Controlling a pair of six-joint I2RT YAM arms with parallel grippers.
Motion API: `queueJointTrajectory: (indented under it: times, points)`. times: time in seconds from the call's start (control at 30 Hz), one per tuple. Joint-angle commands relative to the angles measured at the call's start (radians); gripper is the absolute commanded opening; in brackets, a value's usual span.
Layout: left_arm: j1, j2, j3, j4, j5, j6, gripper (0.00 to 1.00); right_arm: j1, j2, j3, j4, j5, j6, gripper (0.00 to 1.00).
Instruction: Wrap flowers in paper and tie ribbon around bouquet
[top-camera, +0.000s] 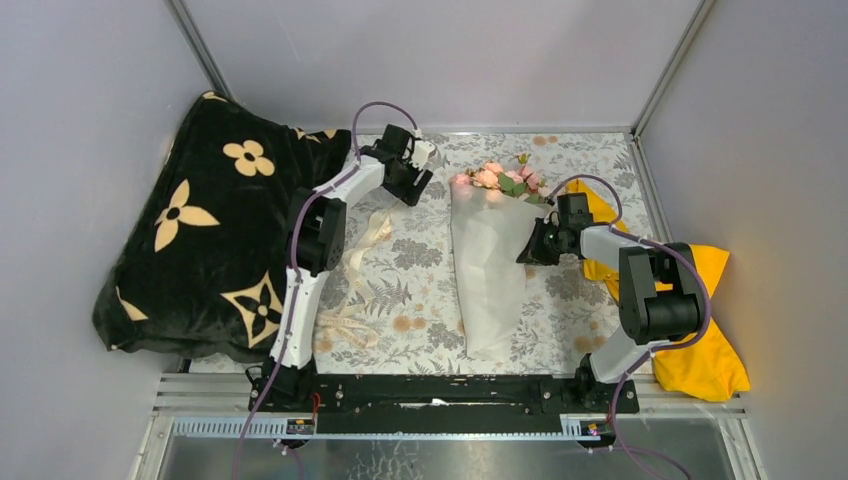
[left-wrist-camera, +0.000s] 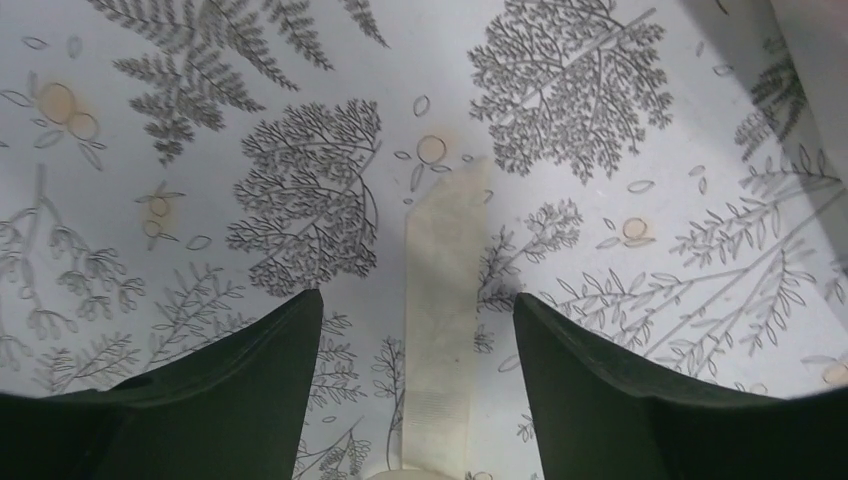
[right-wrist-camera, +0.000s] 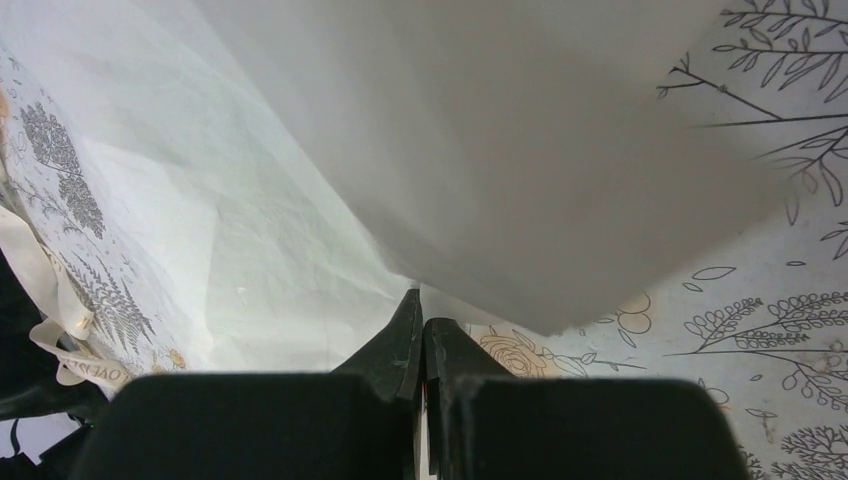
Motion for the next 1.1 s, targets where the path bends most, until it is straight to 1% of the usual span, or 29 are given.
queueJointTrajectory:
  times: [0.0, 0.07, 0.13, 0.2, 0.23, 0.27, 0.3, 0.4, 0.5, 0.6, 0.67, 0.77, 0.87, 0.97, 1.07]
  points:
    - [0.004, 0.026, -0.11, -0.151, 0.081, -0.014, 0.72, -0.003, -0.04, 0.044, -0.054, 0.006, -0.024, 0.0]
    - [0.004, 0.019, -0.154, -0.151, 0.099, -0.022, 0.64, -0.003, -0.039, 0.055, -0.053, -0.007, -0.02, 0.0]
    - [0.003, 0.006, -0.201, -0.153, 0.139, -0.02, 0.52, -0.003, -0.037, 0.061, -0.051, -0.018, -0.016, 0.0]
    - [-0.005, -0.011, -0.248, -0.151, 0.171, -0.004, 0.36, -0.003, -0.041, 0.065, -0.044, -0.027, -0.009, 0.0]
    - [-0.012, -0.022, -0.264, -0.143, 0.183, 0.001, 0.25, -0.003, -0.044, 0.067, -0.041, -0.031, -0.003, 0.0]
    - [-0.019, -0.045, -0.309, -0.122, 0.19, 0.002, 0.07, -0.003, -0.047, 0.07, -0.041, -0.037, 0.001, 0.0]
    - [-0.028, -0.075, -0.355, -0.087, 0.196, 0.001, 0.0, -0.003, -0.05, 0.076, -0.041, -0.042, 0.005, 0.0]
    - [-0.053, -0.203, -0.495, 0.025, 0.236, 0.008, 0.0, -0.003, -0.057, 0.09, -0.041, -0.064, 0.019, 0.0]
    - [-0.103, -0.362, -0.629, 0.068, 0.274, 0.022, 0.0, -0.003, -0.064, 0.105, -0.044, -0.081, 0.034, 0.0]
    - [-0.203, -0.56, -0.757, 0.046, 0.318, 0.063, 0.0, -0.003, -0.079, 0.12, -0.043, -0.08, 0.047, 0.0]
    - [-0.302, -0.664, -0.807, -0.026, 0.353, 0.117, 0.0, -0.003, -0.085, 0.14, -0.055, -0.068, 0.051, 0.0]
    - [-0.435, -0.786, -0.822, -0.152, 0.375, 0.214, 0.0, -0.003, -0.089, 0.173, -0.074, -0.051, 0.056, 0.0]
    - [-0.54, -0.864, -0.796, -0.237, 0.359, 0.238, 0.0, -0.003, -0.085, 0.205, -0.075, -0.049, 0.074, 0.0]
    - [-0.708, -0.879, -0.778, -0.267, 0.35, 0.219, 0.0, -0.003, -0.063, 0.244, -0.08, -0.045, 0.09, 0.0]
    - [-0.905, -0.836, -0.724, -0.238, 0.304, 0.191, 0.0, -0.003, -0.042, 0.277, -0.08, -0.046, 0.107, 0.0]
